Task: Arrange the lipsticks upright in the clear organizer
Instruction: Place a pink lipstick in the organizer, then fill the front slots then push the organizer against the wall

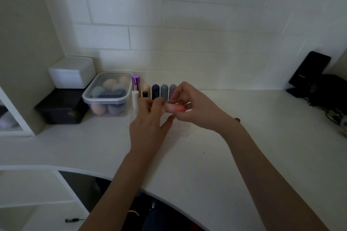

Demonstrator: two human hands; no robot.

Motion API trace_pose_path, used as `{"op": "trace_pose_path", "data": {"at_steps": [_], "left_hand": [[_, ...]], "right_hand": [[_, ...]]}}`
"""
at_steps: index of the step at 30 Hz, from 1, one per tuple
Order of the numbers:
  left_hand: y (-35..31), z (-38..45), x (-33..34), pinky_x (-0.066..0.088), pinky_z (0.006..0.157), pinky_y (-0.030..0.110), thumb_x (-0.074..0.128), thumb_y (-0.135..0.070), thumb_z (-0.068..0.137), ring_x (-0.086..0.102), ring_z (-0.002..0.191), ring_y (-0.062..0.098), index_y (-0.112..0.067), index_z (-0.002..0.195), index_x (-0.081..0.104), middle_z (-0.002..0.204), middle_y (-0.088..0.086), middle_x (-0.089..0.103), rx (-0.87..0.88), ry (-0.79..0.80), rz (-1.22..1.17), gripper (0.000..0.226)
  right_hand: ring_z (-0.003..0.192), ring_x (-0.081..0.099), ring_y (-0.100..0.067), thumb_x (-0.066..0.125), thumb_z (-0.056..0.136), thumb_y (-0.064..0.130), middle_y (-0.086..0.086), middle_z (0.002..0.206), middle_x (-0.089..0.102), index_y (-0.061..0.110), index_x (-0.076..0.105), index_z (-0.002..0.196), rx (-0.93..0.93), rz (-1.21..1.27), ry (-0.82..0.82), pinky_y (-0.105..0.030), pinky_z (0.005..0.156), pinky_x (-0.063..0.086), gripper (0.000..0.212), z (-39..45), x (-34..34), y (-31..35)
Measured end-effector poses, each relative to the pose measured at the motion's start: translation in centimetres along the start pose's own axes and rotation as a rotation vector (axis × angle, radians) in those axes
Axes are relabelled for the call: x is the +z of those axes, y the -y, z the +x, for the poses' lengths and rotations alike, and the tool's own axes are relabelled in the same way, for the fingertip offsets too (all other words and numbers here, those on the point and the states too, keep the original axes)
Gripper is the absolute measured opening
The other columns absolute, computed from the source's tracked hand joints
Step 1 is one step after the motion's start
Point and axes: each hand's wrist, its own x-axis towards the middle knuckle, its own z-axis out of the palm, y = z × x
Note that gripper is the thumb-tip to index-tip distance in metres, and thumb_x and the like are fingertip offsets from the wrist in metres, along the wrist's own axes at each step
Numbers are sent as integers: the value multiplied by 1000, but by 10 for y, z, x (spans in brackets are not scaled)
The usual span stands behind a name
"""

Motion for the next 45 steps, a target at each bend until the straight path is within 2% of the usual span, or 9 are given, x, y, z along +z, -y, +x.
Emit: {"op": "trace_pose_path", "data": {"at_steps": [4, 8, 11, 16, 22, 31, 36, 39, 45], "left_hand": [[3, 0, -2, 34, 46, 20, 63, -36, 81, 52, 67, 16, -14, 94, 58, 100, 3, 48, 119, -6, 27, 25], [4, -2, -3, 32, 46, 20, 60, -43, 81, 54, 61, 18, -10, 80, 56, 87, 3, 61, 133, -21, 15, 33], [1, -2, -7, 33, 48, 22, 57, -47, 84, 49, 58, 16, -9, 79, 54, 77, 1, 57, 13, -77, -26, 38], [7, 1, -17, 30, 58, 27, 59, -41, 84, 50, 62, 20, -12, 78, 48, 66, 1, 52, -385, -182, -176, 32], [13, 1, -20, 33, 63, 26, 53, -47, 89, 50, 64, 14, -17, 79, 46, 68, -5, 53, -546, -291, -179, 32], [28, 5, -16, 35, 53, 22, 47, -50, 88, 43, 50, 9, -15, 61, 46, 52, -7, 45, -754, -319, -335, 44], [29, 7, -14, 43, 57, 28, 55, -41, 87, 44, 48, 12, -20, 48, 42, 45, -6, 45, -775, -291, -552, 46], [26, 6, -15, 39, 54, 8, 56, -36, 90, 50, 53, 9, -16, 58, 54, 59, 3, 58, -722, -243, -429, 37], [19, 6, -20, 36, 51, 2, 57, -36, 86, 51, 56, 3, -16, 71, 58, 62, -4, 58, -684, -328, -451, 25]], "right_hand": [[83, 65, -11, 73, 81, 9, -5, 99, 69, 13, 44, 103, 39, 176, 5, -31, 81, 56, 36, -9, 2, -1], [76, 62, -15, 67, 87, 23, 0, 93, 64, 18, 49, 105, 143, 135, -294, -26, 68, 53, 26, -18, -13, -7], [88, 62, -27, 57, 90, 42, -8, 106, 57, 18, 49, 112, 411, -382, -450, -34, 82, 50, 34, -34, -30, -37], [112, 54, -41, 64, 84, 47, -21, 129, 40, 8, 37, 128, 836, -433, -252, -44, 98, 45, 64, -56, -33, -64], [94, 55, -28, 57, 88, 17, -17, 121, 54, 8, 46, 124, 740, -398, -244, -37, 81, 48, 39, -52, -37, -72], [60, 58, -14, 59, 87, 14, 6, 69, 69, 7, 53, 94, 377, 84, -624, -23, 51, 53, 12, -48, -39, -42], [76, 63, -16, 61, 92, 14, -5, 88, 64, 10, 65, 101, 210, 460, -520, -24, 67, 57, 12, -38, -27, -33], [96, 68, -25, 54, 96, 15, -10, 104, 64, 11, 63, 112, 142, 610, -375, -35, 84, 59, 19, -29, -19, -25], [93, 68, -22, 45, 98, 3, -16, 105, 67, 7, 54, 117, 30, 514, -317, -36, 81, 60, 21, 13, 1, 1]]}}
